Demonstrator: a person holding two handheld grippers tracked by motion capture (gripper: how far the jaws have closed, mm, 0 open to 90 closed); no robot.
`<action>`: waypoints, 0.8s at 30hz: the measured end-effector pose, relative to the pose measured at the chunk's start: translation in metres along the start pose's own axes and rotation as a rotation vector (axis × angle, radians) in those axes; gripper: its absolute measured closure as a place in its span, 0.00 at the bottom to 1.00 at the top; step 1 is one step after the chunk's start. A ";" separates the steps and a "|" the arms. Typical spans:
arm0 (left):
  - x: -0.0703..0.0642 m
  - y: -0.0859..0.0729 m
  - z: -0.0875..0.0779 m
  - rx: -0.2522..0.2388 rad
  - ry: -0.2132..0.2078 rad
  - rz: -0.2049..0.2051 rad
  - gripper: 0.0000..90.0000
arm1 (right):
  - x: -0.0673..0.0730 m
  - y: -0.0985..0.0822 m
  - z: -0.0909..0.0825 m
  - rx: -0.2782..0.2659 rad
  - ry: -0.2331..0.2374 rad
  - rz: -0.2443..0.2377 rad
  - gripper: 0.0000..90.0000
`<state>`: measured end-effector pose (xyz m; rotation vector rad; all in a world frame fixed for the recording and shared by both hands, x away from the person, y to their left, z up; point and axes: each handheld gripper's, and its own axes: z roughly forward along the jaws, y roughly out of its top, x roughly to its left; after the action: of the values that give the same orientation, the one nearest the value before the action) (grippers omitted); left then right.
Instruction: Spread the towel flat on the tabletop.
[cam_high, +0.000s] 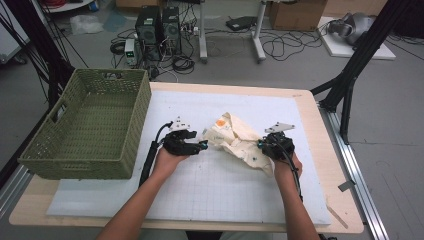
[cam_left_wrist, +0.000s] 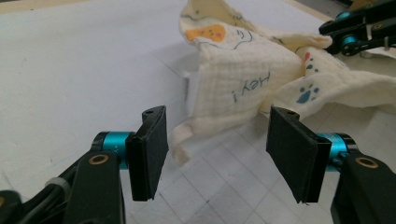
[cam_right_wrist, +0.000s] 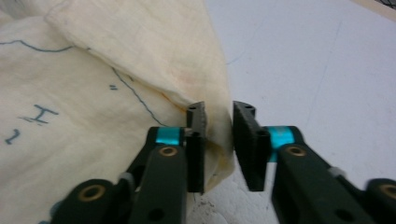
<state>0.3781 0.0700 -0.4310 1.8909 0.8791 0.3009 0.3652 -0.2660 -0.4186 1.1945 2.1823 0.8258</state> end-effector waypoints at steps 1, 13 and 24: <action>0.000 0.000 0.001 0.002 0.001 -0.005 0.43 | -0.002 -0.002 -0.005 -0.027 -0.002 0.017 0.66; 0.009 0.003 0.019 0.013 0.106 -0.027 0.43 | 0.026 -0.018 -0.019 -0.083 0.184 -0.041 0.47; 0.005 0.010 0.052 0.093 0.081 0.045 0.44 | 0.033 -0.033 -0.007 -0.011 0.227 -0.051 0.83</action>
<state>0.4151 0.0352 -0.4479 1.9982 0.9194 0.3721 0.3260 -0.2531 -0.4419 1.0803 2.3746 0.9925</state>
